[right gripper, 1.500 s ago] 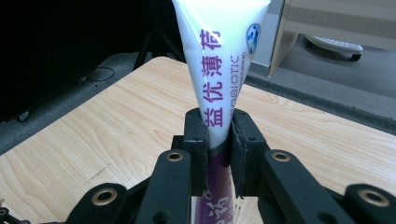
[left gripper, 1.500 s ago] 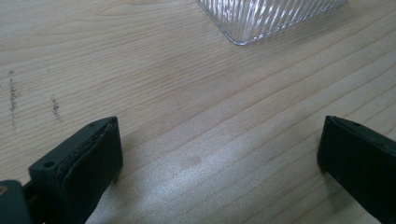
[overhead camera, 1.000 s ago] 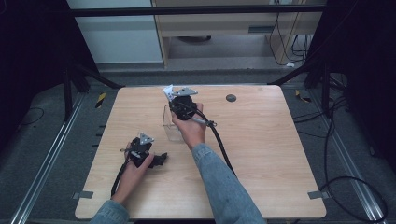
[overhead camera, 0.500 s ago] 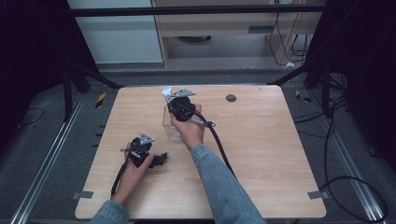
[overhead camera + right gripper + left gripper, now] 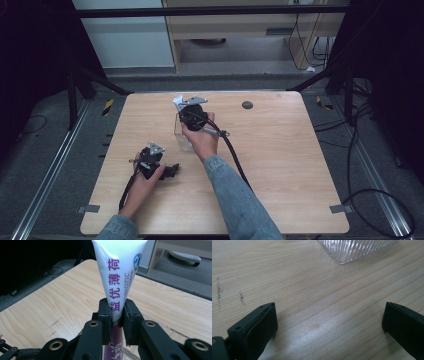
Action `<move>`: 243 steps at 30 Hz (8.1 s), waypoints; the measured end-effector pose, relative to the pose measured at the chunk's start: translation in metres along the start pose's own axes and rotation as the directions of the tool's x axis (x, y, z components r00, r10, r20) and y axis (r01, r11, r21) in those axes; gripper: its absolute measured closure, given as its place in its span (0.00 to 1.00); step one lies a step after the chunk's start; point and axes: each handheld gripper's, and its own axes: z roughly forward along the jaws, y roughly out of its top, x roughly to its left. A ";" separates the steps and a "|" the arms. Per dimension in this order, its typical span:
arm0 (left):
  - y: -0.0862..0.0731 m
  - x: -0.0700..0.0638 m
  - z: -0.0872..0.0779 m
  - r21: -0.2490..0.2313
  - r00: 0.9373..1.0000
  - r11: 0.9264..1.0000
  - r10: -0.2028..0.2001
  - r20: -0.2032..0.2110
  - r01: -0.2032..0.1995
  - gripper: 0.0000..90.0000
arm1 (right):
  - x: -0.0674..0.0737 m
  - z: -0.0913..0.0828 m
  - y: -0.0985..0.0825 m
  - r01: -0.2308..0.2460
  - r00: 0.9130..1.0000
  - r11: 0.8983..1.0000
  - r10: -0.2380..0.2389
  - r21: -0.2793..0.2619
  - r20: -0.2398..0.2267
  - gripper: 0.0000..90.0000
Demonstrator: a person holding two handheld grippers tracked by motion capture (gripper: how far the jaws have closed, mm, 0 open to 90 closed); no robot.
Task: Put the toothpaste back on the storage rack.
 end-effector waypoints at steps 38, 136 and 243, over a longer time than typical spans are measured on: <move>0.000 0.000 0.000 0.000 1.000 1.000 0.000 0.000 0.000 0.00 | 0.003 0.010 -0.001 0.004 1.000 0.999 -0.004 0.036 -0.002 0.87; 0.000 0.000 0.000 0.000 1.000 1.000 0.002 -0.001 -0.002 0.00 | 0.000 -0.012 0.012 0.030 0.999 0.998 -0.030 0.050 -0.013 0.66; 0.000 0.000 0.000 0.003 1.000 1.000 0.003 -0.001 -0.003 0.00 | -0.165 -0.159 -0.134 -0.091 0.975 0.984 0.058 0.150 0.216 0.15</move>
